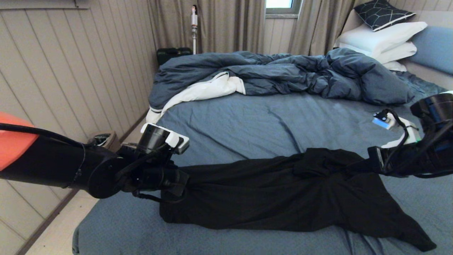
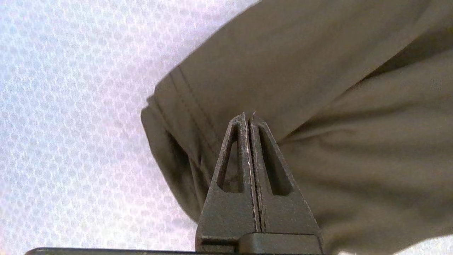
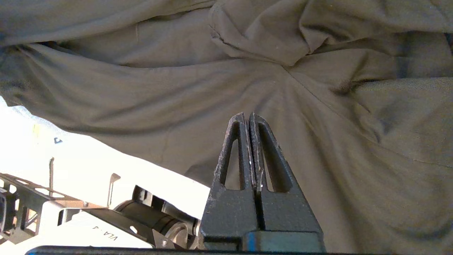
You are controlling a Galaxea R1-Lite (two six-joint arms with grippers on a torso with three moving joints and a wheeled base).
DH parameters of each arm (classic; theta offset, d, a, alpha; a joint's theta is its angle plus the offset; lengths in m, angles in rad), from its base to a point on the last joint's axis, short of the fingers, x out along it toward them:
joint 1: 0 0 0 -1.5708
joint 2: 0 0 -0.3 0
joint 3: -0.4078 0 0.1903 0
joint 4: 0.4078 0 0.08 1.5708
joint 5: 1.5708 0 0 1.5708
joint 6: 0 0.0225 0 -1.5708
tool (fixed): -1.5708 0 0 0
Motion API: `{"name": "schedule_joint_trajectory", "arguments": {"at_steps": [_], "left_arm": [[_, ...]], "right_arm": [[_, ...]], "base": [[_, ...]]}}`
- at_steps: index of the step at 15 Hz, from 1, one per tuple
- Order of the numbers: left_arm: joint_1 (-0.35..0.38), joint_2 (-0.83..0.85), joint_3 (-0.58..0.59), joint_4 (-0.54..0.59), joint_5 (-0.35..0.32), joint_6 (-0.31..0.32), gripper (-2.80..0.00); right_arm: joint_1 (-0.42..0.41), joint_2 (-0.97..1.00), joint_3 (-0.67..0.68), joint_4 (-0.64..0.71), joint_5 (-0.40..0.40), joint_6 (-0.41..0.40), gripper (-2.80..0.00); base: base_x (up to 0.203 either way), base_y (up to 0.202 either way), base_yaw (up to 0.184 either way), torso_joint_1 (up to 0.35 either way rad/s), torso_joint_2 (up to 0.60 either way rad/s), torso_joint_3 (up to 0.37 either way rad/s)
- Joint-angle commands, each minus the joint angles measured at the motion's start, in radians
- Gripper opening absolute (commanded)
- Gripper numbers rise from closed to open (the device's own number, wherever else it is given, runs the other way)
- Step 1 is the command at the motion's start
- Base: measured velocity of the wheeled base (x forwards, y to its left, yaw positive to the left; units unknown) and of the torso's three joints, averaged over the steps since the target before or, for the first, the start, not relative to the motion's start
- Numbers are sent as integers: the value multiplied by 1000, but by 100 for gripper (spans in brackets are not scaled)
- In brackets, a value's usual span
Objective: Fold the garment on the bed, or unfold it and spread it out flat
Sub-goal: Unford the black T-shirt
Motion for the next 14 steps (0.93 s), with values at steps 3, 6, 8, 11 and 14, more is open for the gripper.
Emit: {"name": "schedule_joint_trajectory", "arguments": {"at_steps": [3,6,8,11,14], "left_arm": [[-21,-33,44,-54,7,39,0],[-50,-88,104,-68,11,91,0],[-50,-86,116,-72,15,122,0],[-41,-42,114,-86,35,210,0],[20,56,113,-216,42,266,0]], "right_arm": [[-3,-2,13,2,4,1,-280],[-3,-1,23,0,11,-1,-280],[3,0,28,-15,15,-1,-280],[6,8,49,-49,15,-1,-280],[4,15,53,-53,16,-1,-280]], "base": [[0,0,0,0,0,0],[0,0,0,0,0,0],[0,0,0,0,0,0],[0,0,0,0,0,0],[0,0,0,0,0,0]]}}
